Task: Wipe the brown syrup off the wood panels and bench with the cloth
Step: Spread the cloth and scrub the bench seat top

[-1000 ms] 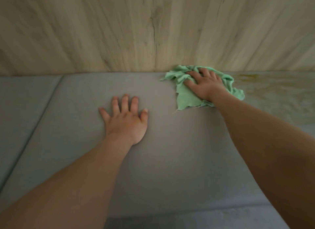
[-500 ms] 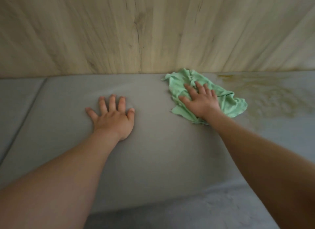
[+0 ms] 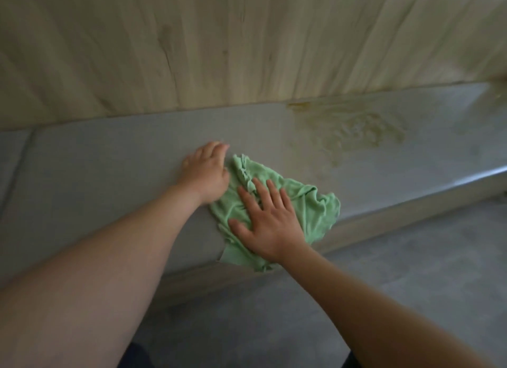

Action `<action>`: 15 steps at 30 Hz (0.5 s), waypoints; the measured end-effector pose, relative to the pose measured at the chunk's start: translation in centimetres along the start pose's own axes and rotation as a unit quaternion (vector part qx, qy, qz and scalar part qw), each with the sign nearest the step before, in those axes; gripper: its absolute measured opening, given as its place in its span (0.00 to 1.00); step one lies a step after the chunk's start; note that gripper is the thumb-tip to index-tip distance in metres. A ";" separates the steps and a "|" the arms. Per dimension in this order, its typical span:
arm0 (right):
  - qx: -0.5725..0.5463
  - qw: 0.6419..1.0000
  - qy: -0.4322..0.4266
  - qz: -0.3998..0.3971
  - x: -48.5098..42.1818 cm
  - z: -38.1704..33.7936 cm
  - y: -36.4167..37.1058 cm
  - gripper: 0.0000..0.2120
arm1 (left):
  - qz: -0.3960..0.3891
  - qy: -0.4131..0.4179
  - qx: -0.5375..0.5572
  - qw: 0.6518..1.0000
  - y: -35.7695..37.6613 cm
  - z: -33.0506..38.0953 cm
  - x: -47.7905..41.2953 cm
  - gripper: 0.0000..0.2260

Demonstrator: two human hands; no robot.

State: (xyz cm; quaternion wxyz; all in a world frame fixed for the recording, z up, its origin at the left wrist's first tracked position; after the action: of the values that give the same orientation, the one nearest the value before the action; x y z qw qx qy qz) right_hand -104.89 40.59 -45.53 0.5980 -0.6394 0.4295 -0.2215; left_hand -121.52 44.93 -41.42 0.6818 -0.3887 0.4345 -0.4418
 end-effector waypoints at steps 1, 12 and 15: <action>-0.003 1.000 -0.004 0.000 0.7 -0.1 -0.1 0.39 | -0.024 0.026 0.010 0.999 0.6 1.4 0.5 0.30; -0.088 0.996 -0.004 -0.012 -0.9 5.8 -5.5 0.31 | -0.134 -0.003 -0.057 0.989 2.0 4.4 3.4 0.18; -0.029 0.996 -0.005 -0.085 -1.5 7.3 -4.4 0.24 | -0.103 -0.009 0.010 0.995 0.6 4.6 3.1 0.11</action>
State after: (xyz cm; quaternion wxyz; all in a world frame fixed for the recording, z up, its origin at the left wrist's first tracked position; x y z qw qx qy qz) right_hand -98.63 45.66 -42.37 0.5604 -0.6917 0.3767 -0.2563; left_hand -116.35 42.86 -41.32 0.6402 -0.4290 0.3814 -0.5106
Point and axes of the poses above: each hand's wrist, its own x-axis away from the middle knuckle, its own y-axis out of the palm, z = x × y, the point moved 9 cm from there along -x, towards the middle knuckle, and after that the axes turned 12 degrees about z, right-handed, at the moved point
